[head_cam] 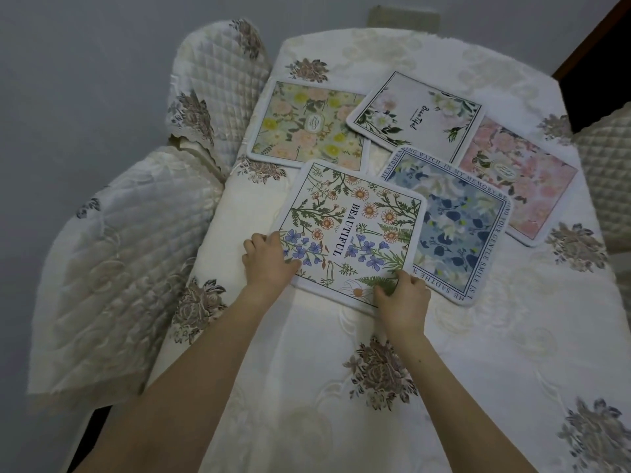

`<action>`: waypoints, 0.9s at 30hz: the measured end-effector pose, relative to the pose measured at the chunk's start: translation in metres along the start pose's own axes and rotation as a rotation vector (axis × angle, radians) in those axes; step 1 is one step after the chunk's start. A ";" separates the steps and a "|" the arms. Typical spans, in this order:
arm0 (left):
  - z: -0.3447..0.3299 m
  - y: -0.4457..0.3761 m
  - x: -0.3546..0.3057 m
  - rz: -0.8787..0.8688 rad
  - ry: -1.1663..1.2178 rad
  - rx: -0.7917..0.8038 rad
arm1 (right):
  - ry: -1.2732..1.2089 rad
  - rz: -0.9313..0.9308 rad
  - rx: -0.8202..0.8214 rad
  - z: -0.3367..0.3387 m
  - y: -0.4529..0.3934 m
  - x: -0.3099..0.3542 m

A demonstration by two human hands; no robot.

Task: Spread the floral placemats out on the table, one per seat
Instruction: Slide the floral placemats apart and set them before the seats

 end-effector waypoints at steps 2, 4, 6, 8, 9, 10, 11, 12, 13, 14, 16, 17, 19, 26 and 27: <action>0.002 0.007 0.007 0.014 0.001 -0.009 | 0.005 0.014 0.003 -0.002 0.005 0.003; 0.005 0.016 0.016 0.026 0.008 -0.023 | 0.026 0.027 0.015 -0.006 0.012 0.006; 0.009 0.028 0.027 0.033 0.014 -0.040 | 0.060 0.042 0.027 -0.011 0.021 0.010; 0.012 0.040 0.040 0.046 0.010 -0.048 | 0.103 0.062 0.041 -0.017 0.030 0.016; 0.014 0.045 0.046 0.058 0.004 -0.051 | 0.120 0.074 0.049 -0.020 0.036 0.019; 0.015 0.051 0.053 0.072 -0.004 -0.053 | 0.130 0.087 0.057 -0.023 0.041 0.021; 0.017 0.057 0.059 0.087 -0.010 -0.054 | 0.136 0.100 0.066 -0.026 0.046 0.024; 0.019 0.063 0.066 0.099 -0.009 -0.057 | 0.140 0.113 0.074 -0.029 0.052 0.026; 0.021 0.068 0.072 0.110 0.000 -0.061 | 0.144 0.124 0.081 -0.032 0.057 0.027; 0.022 0.073 0.078 0.122 0.014 -0.066 | 0.149 0.131 0.090 -0.035 0.062 0.029; 0.025 0.084 0.090 0.142 0.029 -0.070 | 0.169 0.138 0.112 -0.040 0.072 0.031; 0.026 0.089 0.095 0.151 0.022 -0.071 | 0.179 0.141 0.123 -0.043 0.077 0.033; 0.030 0.098 0.105 0.174 -0.006 -0.070 | 0.188 0.149 0.140 -0.048 0.088 0.035; 0.033 0.123 0.133 0.213 -0.020 -0.049 | 0.292 0.227 0.155 -0.064 0.121 0.037; 0.033 0.125 0.135 0.211 -0.024 -0.047 | 0.290 0.236 0.153 -0.065 0.124 0.037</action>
Point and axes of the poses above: each hand's wrist, its own y-axis away from the middle knuckle, its own z-axis out of the back of the hand, x = y × z, the point moved 6 cm from there along -y, towards the middle knuckle, and after that the axes turned 3 degrees about -z, right-handed, at the moved point
